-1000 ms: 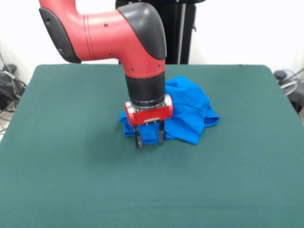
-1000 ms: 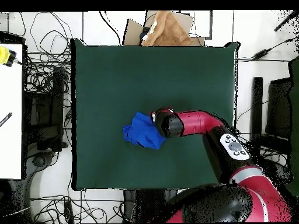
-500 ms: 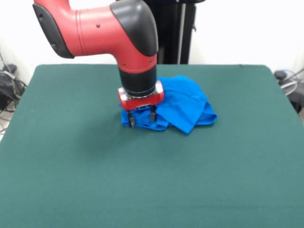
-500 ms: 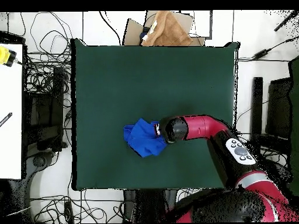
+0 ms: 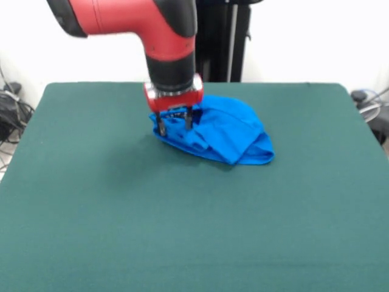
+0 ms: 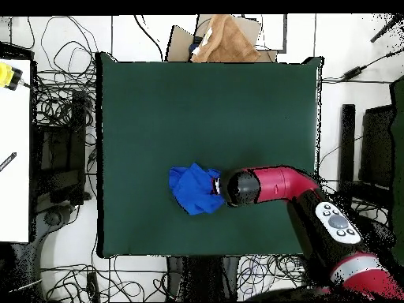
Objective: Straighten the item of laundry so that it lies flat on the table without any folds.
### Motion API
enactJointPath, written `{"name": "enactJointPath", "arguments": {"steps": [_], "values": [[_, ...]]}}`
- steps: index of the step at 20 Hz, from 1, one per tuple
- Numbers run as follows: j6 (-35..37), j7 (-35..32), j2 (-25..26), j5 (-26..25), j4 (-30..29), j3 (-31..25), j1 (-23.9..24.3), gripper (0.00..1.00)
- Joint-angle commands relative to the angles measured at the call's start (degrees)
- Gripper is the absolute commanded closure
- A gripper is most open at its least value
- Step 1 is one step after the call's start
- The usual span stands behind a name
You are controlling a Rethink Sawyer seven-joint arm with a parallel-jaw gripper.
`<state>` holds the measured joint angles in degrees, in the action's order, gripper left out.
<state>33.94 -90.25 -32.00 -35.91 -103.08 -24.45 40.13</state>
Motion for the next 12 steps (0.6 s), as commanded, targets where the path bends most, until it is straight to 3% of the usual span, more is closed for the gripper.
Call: {"name": "enactJointPath", "arguments": {"steps": [1,7,12], "values": [[7.3,7.0,-7.7,0.8,-8.7,-3.1,1.2,0.0],[0.5,4.6,3.3,-5.1,-3.1,-0.8,-0.6,0.0],[-1.7,4.1,4.9,-5.7,-2.8,-1.5,0.0,0.0]]}}
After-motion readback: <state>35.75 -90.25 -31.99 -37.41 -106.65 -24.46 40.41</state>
